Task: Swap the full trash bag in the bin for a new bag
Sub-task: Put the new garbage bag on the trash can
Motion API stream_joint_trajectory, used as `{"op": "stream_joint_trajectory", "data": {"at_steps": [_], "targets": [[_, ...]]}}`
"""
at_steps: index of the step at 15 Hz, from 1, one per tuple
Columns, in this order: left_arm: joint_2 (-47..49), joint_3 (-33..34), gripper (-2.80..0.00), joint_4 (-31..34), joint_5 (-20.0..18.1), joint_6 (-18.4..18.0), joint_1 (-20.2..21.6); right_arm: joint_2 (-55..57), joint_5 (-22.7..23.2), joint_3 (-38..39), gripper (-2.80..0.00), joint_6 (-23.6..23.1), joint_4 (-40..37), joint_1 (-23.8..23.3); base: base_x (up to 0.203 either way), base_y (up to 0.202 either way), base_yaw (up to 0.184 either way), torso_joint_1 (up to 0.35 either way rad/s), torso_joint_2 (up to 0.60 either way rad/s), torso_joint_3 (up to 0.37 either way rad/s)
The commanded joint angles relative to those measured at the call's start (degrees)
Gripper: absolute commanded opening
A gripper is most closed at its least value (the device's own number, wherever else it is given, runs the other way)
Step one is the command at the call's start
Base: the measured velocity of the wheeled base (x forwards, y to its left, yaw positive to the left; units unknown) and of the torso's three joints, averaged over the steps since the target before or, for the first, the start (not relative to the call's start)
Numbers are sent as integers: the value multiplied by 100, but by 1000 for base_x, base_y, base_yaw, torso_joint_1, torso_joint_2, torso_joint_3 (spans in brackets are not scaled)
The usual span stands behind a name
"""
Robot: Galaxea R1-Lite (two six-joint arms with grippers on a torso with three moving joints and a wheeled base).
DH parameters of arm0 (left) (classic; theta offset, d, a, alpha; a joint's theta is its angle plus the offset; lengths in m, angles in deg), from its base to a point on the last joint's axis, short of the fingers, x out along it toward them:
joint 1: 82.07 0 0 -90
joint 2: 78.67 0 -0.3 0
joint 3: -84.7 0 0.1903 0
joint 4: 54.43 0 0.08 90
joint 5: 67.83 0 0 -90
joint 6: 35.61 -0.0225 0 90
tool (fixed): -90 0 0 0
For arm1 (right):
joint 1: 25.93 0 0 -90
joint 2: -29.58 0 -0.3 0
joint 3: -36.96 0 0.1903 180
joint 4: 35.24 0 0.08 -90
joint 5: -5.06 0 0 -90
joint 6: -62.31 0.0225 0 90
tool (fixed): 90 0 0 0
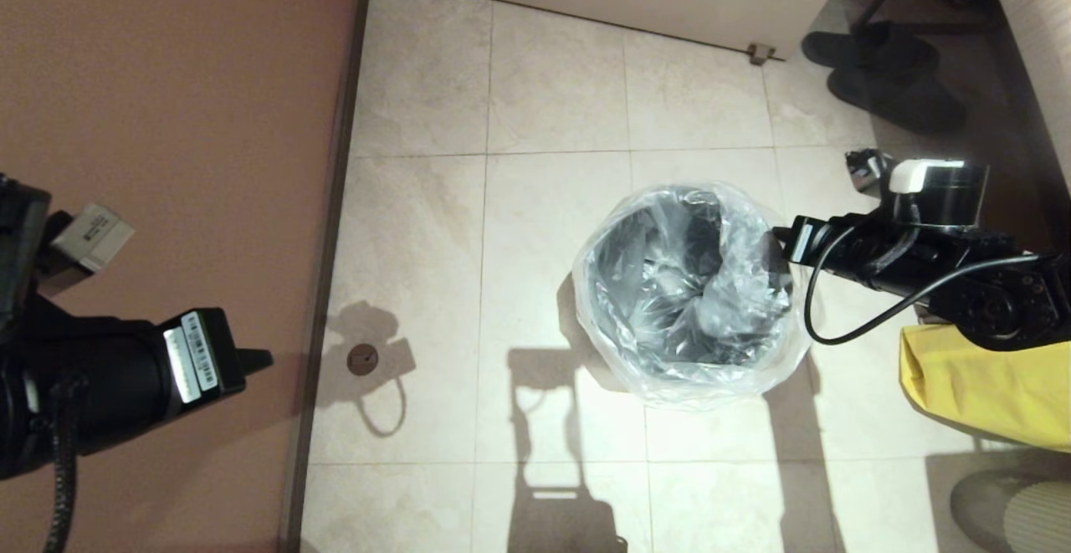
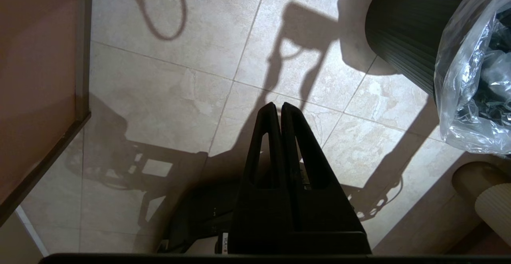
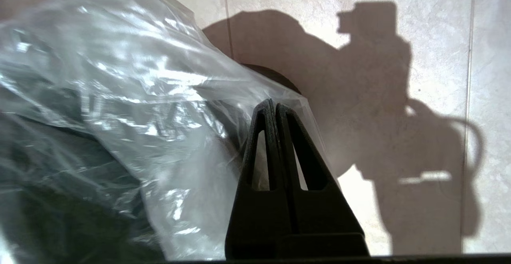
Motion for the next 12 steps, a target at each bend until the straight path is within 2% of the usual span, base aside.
{"op": "stream_joint_trajectory", "data": {"at_steps": [1,8,10,12], "targets": [[-8,1,-280,12,15,20,1,429,0,10,-280,-4,125,-11,0,0,0,0,0,0],[-43,54,-280,12,6,29,-8,497,-49,124,-280,-243,145,-146,0,0,0,0,0,0],[-136,54,-280,12,6,29,-6,478,-230,385,-280,-459,160,-192,0,0,0,0,0,0],[-205,63,-280,21,6,29,1,238,-326,520,-280,-482,281,-304,0,0,0,0,0,0]]}}
